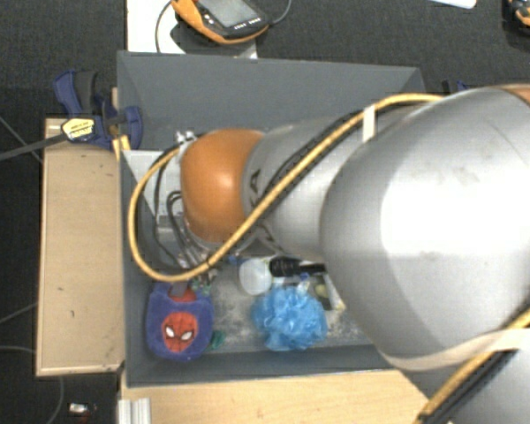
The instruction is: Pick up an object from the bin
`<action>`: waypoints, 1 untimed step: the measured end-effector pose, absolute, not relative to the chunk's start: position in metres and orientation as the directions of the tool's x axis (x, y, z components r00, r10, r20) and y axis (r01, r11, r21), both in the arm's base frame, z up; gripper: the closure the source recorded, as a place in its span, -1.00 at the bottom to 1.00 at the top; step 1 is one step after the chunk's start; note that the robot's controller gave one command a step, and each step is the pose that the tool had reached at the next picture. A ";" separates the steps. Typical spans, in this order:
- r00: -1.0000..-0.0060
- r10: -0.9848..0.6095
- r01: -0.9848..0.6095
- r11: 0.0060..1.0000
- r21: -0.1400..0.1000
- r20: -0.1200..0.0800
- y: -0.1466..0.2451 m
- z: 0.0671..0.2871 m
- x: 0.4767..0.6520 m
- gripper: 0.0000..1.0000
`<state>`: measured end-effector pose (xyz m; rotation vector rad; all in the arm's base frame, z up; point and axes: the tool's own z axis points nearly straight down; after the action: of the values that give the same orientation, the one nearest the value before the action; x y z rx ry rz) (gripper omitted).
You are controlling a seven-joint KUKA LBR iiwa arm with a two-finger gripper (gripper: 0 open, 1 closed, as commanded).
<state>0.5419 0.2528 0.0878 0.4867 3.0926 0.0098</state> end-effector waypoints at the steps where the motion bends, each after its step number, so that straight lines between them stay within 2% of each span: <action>1: -0.951 0.307 0.307 0.952 0.009 -0.011 0.252 0.098 0.542 1.00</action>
Offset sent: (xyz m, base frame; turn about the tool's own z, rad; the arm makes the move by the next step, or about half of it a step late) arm 0.0005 0.0001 0.0819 0.0002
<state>0.5423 0.2525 0.0976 0.4869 3.0907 0.0110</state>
